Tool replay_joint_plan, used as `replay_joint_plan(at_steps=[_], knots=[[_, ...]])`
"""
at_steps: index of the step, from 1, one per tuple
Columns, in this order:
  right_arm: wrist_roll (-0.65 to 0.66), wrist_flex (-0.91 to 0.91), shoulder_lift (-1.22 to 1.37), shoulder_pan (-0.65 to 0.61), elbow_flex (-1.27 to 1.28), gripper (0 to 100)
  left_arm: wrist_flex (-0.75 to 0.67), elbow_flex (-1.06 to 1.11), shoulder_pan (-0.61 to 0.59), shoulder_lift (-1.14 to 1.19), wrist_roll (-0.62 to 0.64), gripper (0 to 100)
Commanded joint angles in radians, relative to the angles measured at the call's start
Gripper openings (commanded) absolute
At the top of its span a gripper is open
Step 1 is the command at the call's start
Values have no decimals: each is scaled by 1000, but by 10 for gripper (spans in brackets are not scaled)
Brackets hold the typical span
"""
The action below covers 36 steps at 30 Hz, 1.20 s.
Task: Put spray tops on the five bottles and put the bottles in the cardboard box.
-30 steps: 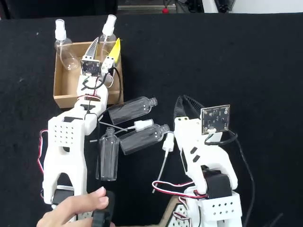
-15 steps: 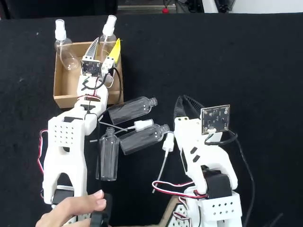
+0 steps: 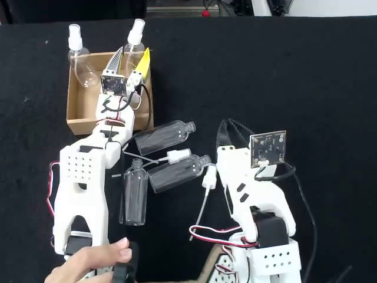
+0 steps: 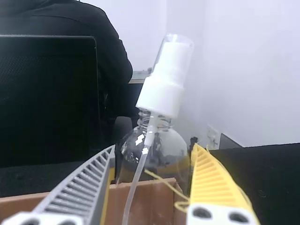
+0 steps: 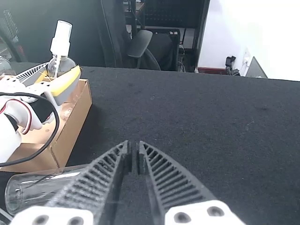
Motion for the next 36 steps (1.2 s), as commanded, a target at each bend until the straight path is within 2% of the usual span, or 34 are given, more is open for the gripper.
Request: replay_joint_plan(at_steps=[1,31,36], knots=[[8,-31,-12,-8,-10,25,0,2,2,0,-8,193],[8,-31,-12,-8,-12,25,0,2,4,6,-8,195],[8,-31,-12,-8,-12,25,2,2,4,8,-8,304]])
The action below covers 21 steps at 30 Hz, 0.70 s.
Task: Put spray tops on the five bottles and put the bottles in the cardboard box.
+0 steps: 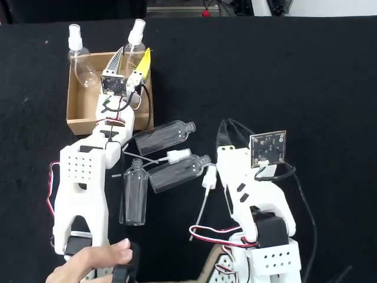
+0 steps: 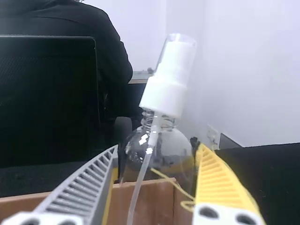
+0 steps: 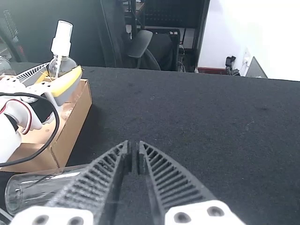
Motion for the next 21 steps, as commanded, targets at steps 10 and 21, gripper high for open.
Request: replay_joint_plan(at_steps=[10,21], knots=[[8,-31,-12,-8,-12,25,2,2,4,3,0,328],[9,-31,-12,-8,-12,25,-6,67,-2,-32,-2,328]])
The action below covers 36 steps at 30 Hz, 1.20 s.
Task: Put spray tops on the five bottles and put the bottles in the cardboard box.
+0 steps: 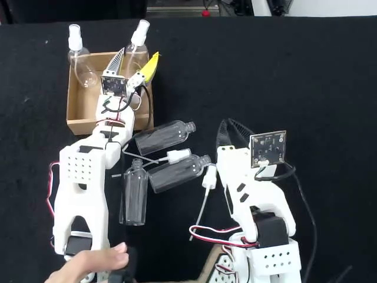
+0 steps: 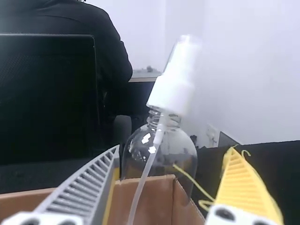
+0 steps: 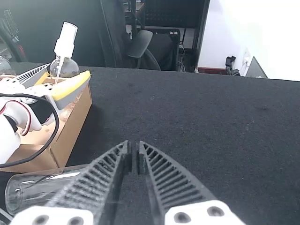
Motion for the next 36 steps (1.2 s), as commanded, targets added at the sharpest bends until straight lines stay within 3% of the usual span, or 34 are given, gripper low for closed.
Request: replay_joint_plan(at_steps=[1,36], knots=[[9,-31,-12,-8,-12,25,-5,48,-7,-25,0,328],[9,-31,-12,-8,-10,25,-3,150,-50,-161,-8,329]])
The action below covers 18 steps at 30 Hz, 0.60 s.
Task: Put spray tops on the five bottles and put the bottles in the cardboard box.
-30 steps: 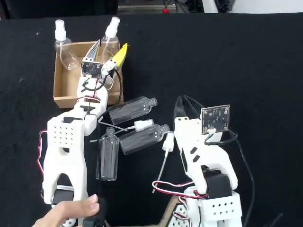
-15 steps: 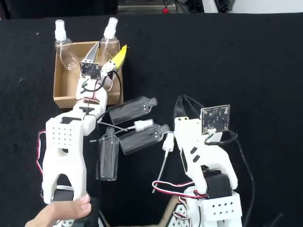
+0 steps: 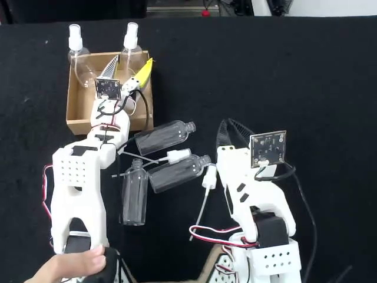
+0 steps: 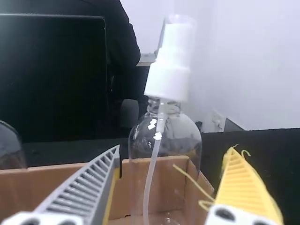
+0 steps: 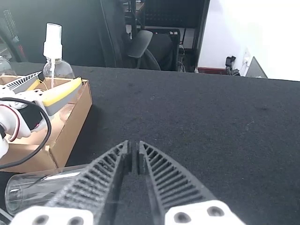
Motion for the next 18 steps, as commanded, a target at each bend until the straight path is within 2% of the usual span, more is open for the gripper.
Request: replay_joint_plan(at_steps=[1,9,18], knots=[[9,-31,-12,-8,-10,25,-5,2,-25,-63,-8,329],[9,-31,-12,-8,-10,25,-6,30,-50,-75,-9,329],[9,-31,-12,-8,-7,25,-6,272,-10,-324,-8,329]])
